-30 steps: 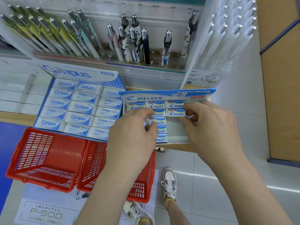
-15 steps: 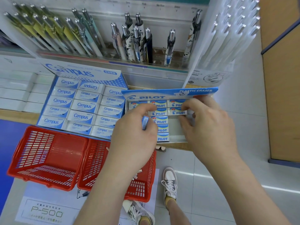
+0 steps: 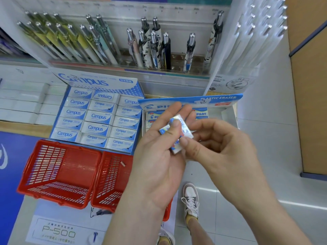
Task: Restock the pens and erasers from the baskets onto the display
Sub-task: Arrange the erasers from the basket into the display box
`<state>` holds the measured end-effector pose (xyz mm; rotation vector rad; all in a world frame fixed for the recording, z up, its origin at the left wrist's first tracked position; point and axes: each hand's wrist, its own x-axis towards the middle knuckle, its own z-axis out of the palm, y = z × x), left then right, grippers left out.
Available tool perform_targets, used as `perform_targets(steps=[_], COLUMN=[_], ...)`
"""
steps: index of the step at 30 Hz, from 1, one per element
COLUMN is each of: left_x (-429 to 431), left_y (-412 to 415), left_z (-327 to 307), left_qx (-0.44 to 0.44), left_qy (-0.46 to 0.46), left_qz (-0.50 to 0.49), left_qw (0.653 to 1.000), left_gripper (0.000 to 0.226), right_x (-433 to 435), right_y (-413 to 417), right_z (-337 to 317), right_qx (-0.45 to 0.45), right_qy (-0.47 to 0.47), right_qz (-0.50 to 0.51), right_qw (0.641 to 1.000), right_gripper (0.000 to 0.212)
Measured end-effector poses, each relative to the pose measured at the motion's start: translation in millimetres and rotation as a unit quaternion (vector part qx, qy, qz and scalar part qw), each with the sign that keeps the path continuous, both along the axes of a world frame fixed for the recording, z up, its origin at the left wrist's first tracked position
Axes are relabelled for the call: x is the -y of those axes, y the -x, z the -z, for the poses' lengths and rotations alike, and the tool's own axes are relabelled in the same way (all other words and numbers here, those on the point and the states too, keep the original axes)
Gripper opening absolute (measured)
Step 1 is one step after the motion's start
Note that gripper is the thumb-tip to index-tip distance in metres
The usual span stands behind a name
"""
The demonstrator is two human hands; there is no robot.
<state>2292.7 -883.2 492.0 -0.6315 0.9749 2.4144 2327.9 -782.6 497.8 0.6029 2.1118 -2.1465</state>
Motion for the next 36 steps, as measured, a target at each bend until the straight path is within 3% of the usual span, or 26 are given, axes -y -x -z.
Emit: perform_targets(steps=[3, 6, 11, 16, 21, 23, 25, 27, 31, 33, 36], left_x=[0.6, 4.1, 14.7, 16.3, 12.6, 10.3, 9.6, 14.3, 25.5, 27.3, 27.6], left_y=[0.3, 1.3, 2.5, 1.3, -2.9, -3.9, -3.6, -1.9, 3.3, 4.9, 5.0], left_z=[-0.8, -0.2, -2.1, -5.2, -1.3, -1.2, 0.7, 7.3, 16.2, 17.8, 19.5], left_qx=[-0.03, -0.068, -0.118, -0.155, -0.181, -0.183, -0.191, -0.222, -0.258, -0.26, -0.259], left_qy=[0.047, 0.134, 0.275, 0.337, 0.393, 0.401, 0.422, 0.505, 0.69, 0.719, 0.727], left_qz=[0.02, 0.042, 0.102, 0.162, 0.215, 0.214, 0.194, 0.164, 0.186, 0.211, 0.238], left_qw=[0.998, 0.988, 0.949, 0.914, 0.876, 0.872, 0.865, 0.818, 0.65, 0.609, 0.59], left_gripper=[0.037, 0.029, 0.016, 0.011, 0.034, 0.03, 0.022, 0.018, 0.019, 0.026, 0.033], right_x=[-1.6, -4.8, -15.0, -29.1, -41.0, -43.3, -44.9, -47.3, -48.5, -45.8, -39.1], right_y=[0.4, 0.2, 0.1, 3.0, 0.1, -2.4, -4.2, -4.5, -3.6, -1.8, 3.3], right_z=[2.5, 3.0, 7.6, 5.9, 3.6, 3.8, 6.9, 14.4, 31.9, 38.4, 43.3], right_qx=[-0.006, -0.005, -0.038, -0.078, -0.082, -0.087, -0.104, -0.11, -0.079, -0.081, -0.086], right_qy=[-0.012, -0.01, -0.118, -0.112, -0.14, -0.143, -0.206, -0.306, -0.47, -0.506, -0.521], right_qz=[0.0, -0.018, -0.034, -0.127, -0.135, -0.141, -0.144, -0.121, -0.092, -0.086, -0.085], right_qw=[1.0, 1.0, 0.992, 0.982, 0.977, 0.976, 0.962, 0.938, 0.874, 0.854, 0.845], right_gripper=[0.01, 0.015, 0.025, 0.034, 0.031, 0.033, 0.027, 0.023, 0.023, 0.023, 0.023])
